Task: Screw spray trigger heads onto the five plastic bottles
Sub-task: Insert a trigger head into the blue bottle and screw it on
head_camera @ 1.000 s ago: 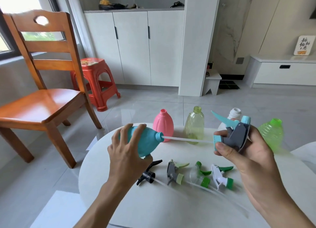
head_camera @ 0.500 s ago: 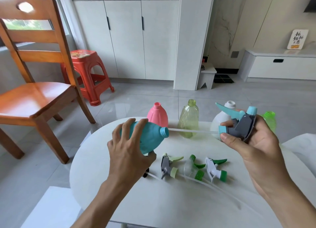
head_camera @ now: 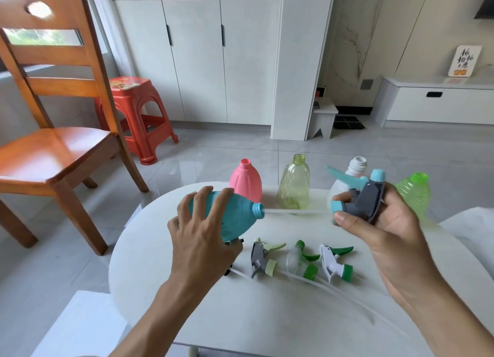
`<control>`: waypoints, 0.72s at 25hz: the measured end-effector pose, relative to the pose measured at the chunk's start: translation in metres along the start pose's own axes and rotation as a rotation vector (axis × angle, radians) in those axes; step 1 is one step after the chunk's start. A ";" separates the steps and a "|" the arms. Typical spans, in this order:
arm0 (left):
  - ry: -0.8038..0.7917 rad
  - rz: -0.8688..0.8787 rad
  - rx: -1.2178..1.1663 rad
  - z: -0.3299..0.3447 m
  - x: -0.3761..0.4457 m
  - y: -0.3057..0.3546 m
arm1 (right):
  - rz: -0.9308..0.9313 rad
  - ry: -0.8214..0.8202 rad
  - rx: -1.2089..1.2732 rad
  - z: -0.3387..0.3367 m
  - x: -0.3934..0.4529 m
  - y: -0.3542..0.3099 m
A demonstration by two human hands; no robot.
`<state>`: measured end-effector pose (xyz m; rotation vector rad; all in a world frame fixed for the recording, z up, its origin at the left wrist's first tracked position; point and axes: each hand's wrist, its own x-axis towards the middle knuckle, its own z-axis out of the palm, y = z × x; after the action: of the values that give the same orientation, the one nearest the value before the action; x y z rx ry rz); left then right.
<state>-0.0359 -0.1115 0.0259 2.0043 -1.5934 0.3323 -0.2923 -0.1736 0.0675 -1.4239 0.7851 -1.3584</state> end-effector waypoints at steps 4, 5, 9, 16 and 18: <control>-0.031 0.093 -0.033 0.002 -0.012 0.020 | 0.028 -0.102 -0.044 0.023 -0.012 0.011; -0.046 0.105 -0.042 0.003 -0.014 0.024 | 0.041 -0.107 -0.048 0.028 -0.015 0.014; -0.070 0.128 -0.048 0.002 -0.018 0.030 | 0.086 -0.109 -0.143 0.041 -0.024 0.029; -0.113 0.126 -0.111 -0.001 -0.019 0.024 | 0.058 -0.244 -0.200 0.037 -0.016 0.032; -0.126 0.132 -0.133 -0.002 -0.019 0.023 | 0.019 -0.240 -0.220 0.036 -0.016 0.030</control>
<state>-0.0624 -0.0980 0.0241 1.8565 -1.7817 0.1465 -0.2547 -0.1603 0.0376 -1.7098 0.8047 -1.0860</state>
